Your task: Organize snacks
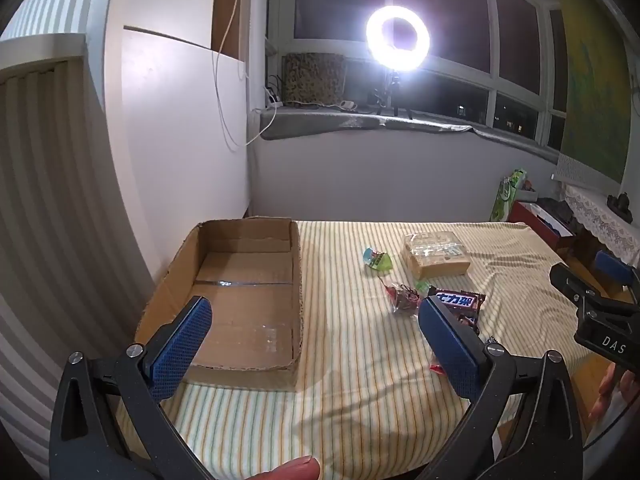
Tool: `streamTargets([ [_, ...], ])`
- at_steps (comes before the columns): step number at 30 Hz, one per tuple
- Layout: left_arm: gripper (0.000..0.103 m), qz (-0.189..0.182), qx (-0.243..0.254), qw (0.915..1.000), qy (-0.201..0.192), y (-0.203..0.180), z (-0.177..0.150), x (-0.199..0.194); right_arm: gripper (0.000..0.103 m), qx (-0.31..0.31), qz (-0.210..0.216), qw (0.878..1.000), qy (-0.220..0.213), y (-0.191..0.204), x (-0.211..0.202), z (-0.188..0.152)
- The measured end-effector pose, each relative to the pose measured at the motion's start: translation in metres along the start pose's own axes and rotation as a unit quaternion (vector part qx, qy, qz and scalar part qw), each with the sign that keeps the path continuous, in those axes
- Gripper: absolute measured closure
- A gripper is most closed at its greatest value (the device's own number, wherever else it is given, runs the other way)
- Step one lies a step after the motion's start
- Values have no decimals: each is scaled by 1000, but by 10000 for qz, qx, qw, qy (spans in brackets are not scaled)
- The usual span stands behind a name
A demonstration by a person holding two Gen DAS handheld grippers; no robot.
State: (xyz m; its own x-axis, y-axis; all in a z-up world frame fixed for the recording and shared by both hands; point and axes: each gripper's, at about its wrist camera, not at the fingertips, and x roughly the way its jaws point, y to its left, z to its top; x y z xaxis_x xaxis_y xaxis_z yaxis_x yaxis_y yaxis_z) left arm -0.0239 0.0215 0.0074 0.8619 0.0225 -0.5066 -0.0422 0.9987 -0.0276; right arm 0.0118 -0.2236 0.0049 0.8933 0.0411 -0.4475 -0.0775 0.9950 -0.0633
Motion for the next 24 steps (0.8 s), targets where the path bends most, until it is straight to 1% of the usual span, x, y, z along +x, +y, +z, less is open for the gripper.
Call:
streamTargets([
  [13, 1, 6, 6, 10000, -5, 0, 0, 0, 0, 15, 8, 10000, -7, 6, 0, 4],
  [14, 1, 4, 6, 10000, -2, 0, 1, 0, 0, 10, 5, 10000, -10, 1, 1, -2],
  [24, 1, 10, 4, 10000, -5, -1, 0, 0, 0, 6, 4, 10000, -4, -2, 0, -5],
])
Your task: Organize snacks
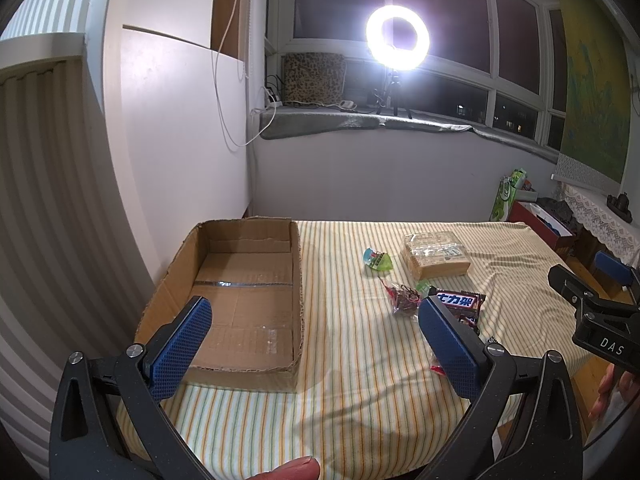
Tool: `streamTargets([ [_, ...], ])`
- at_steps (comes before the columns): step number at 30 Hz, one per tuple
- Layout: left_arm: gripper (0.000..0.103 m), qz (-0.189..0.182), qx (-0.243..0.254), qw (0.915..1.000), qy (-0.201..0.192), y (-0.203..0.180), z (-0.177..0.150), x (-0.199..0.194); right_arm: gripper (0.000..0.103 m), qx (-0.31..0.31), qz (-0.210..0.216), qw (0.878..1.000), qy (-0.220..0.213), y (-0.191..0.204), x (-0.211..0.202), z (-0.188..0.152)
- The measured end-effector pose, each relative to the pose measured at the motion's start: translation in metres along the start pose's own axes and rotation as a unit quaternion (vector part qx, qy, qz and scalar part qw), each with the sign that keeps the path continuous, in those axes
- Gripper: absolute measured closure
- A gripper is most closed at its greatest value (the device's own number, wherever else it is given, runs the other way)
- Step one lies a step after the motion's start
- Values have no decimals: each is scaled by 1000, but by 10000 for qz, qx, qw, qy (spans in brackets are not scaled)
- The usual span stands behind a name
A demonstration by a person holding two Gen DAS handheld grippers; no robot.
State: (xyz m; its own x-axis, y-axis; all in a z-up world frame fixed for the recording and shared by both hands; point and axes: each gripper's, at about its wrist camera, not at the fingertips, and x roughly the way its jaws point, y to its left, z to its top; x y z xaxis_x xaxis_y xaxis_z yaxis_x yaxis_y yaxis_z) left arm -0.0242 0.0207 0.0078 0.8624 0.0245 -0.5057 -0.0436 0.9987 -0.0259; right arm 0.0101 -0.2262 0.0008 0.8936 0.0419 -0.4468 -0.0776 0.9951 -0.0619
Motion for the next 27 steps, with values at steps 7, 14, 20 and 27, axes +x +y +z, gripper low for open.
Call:
streamTargets([
  [7, 1, -5, 4, 10000, 2, 0, 0, 0, 0, -7, -2, 10000, 2, 4, 0, 4],
  [14, 1, -8, -2, 10000, 1, 0, 0, 0, 0, -6, -6, 10000, -7, 4, 1, 2],
  [20, 1, -8, 3, 10000, 2, 0, 0, 0, 0, -27, -12, 10000, -2, 5, 1, 2],
  [27, 1, -5, 3, 10000, 3, 0, -1, 0, 0, -15, -10, 10000, 2, 5, 1, 2],
])
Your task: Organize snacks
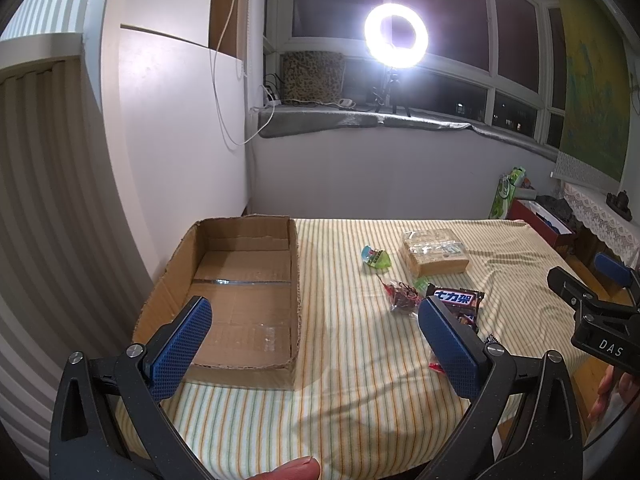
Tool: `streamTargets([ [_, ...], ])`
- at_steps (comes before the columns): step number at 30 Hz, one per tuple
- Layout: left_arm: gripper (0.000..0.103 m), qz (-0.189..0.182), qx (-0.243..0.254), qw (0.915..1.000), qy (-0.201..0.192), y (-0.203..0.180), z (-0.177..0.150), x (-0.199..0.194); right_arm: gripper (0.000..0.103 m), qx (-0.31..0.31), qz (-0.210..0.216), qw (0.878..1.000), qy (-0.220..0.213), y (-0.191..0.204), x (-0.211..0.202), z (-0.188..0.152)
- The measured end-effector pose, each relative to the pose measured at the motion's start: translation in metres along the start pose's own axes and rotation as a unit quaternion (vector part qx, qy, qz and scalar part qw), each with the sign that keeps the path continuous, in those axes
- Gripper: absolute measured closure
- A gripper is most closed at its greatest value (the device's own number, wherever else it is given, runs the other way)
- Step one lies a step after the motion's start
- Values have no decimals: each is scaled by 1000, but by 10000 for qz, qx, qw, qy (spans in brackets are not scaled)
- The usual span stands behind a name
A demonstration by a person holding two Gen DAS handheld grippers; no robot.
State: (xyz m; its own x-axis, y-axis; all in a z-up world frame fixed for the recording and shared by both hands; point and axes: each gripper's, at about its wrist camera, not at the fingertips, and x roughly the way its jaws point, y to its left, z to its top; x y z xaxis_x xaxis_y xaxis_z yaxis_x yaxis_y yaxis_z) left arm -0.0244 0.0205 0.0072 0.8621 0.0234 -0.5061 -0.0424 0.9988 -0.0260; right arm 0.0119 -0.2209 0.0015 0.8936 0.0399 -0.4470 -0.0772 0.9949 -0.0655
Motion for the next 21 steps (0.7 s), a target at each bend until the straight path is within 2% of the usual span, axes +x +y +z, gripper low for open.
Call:
streamTargets([
  [4, 1, -10, 6, 10000, 6, -1, 0, 0, 0, 8, -8, 10000, 20, -1, 2, -6],
  [6, 1, -24, 19, 10000, 19, -3, -2, 1, 0, 23, -29, 10000, 65, -9, 3, -19],
  [10, 1, -139, 74, 9998, 124, -15, -8, 6, 0, 40, -91, 9993, 352, -18, 14, -41],
  [14, 1, -336, 126, 9988, 335, -31, -29, 18, 0, 179, -82, 9975, 681, -25, 30, -76],
  [16, 1, -494, 150, 9971, 553, -39, -48, 28, 0, 145, -108, 9952, 957, -29, 35, -98],
  [20, 1, -597, 357, 9928, 974, -53, -89, 40, 0, 510, 109, 9864, 1560, -29, 37, -127],
  [21, 1, -615, 385, 9919, 1039, -54, -96, 42, 0, 556, 138, 9858, 1581, -29, 38, -131],
])
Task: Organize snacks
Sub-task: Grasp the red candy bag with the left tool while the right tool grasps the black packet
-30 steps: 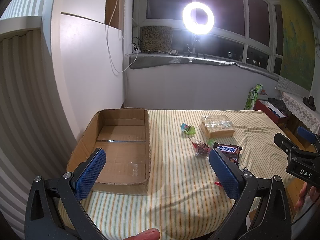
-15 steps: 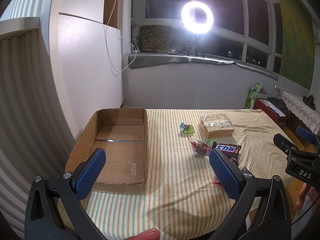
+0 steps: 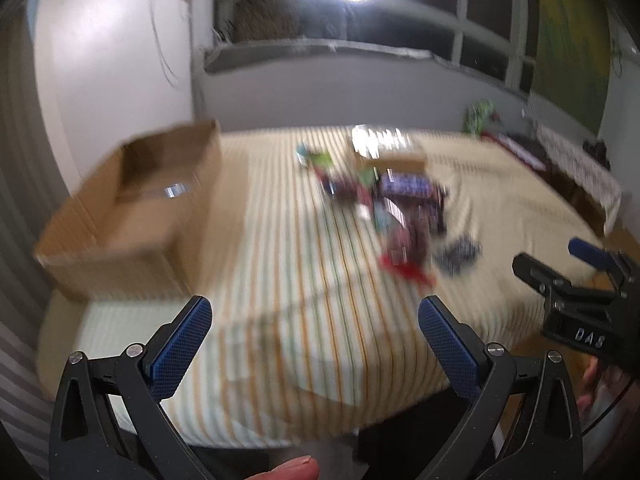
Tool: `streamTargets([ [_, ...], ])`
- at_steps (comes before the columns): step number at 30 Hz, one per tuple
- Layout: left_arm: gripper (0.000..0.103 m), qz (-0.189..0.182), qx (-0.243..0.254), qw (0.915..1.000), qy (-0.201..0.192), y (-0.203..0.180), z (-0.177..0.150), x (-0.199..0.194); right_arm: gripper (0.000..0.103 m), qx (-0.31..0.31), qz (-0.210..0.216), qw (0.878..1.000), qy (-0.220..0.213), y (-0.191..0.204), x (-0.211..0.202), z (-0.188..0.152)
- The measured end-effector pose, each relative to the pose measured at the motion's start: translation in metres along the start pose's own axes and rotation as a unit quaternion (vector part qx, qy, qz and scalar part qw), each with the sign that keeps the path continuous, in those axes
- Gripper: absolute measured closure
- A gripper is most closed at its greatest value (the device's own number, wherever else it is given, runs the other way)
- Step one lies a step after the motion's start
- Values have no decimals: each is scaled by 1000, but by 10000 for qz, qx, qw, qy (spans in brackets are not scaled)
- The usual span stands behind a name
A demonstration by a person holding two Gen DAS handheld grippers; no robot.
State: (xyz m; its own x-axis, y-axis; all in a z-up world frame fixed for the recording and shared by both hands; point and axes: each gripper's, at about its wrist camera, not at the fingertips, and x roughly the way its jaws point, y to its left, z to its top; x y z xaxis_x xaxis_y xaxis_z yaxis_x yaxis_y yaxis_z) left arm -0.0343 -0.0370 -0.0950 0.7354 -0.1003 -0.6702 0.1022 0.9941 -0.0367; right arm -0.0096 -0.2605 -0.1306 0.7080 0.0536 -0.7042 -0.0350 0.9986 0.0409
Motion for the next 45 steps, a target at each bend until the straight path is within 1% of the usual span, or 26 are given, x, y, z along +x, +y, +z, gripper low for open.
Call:
streamTargets([
  [2, 1, -45, 48, 9997, 228, -4, -14, 8, 0, 132, 132, 9998, 52, 3, 4, -7],
  [4, 1, -91, 82, 9994, 316, -7, -18, 10, 0, 183, 223, 9996, 51, 3, 5, -8],
  [9, 1, -158, 92, 9988, 453, -7, -15, 15, 0, -120, 71, 9998, -149, -2, 7, -5],
  [11, 1, -215, 82, 9986, 473, -8, -13, 18, 0, -156, 92, 9996, -200, -4, 10, -4],
  [19, 1, -434, 151, 9983, 351, -11, 5, 24, 0, -382, 374, 9982, -256, 1, 34, 6],
  [21, 1, -537, 152, 9979, 326, -11, 11, 28, 0, -470, 420, 9975, -307, 3, 40, 10],
  [24, 1, -714, 187, 9965, 386, -14, 23, 41, 0, -557, 551, 9961, -398, 8, 49, 18],
  [29, 1, -1020, 108, 9935, 501, -17, 42, 63, 0, -725, 725, 9931, -568, 17, 64, 29],
  [36, 1, -1211, 179, 9908, 575, -24, 56, 88, 0, -834, 850, 9904, -702, 18, 71, 34],
  [38, 1, -1183, 229, 9911, 574, -26, 56, 91, 3, -865, 886, 9897, -724, 18, 70, 33],
  [39, 1, -1184, 249, 9910, 574, -27, 57, 90, 8, -890, 906, 9891, -744, 19, 68, 33],
  [41, 7, -1194, 326, 9904, 611, -30, 55, 91, 14, -911, 945, 9884, -763, 20, 65, 30],
  [42, 13, -1197, 365, 9901, 638, -31, 54, 92, 17, -929, 960, 9881, -765, 21, 64, 30],
  [44, 17, -1194, 435, 9897, 664, -34, 52, 93, 26, -978, 988, 9872, -785, 22, 61, 28],
  [45, 19, -1181, 473, 9897, 656, -36, 51, 93, 33, -999, 1004, 9868, -786, 23, 60, 28],
])
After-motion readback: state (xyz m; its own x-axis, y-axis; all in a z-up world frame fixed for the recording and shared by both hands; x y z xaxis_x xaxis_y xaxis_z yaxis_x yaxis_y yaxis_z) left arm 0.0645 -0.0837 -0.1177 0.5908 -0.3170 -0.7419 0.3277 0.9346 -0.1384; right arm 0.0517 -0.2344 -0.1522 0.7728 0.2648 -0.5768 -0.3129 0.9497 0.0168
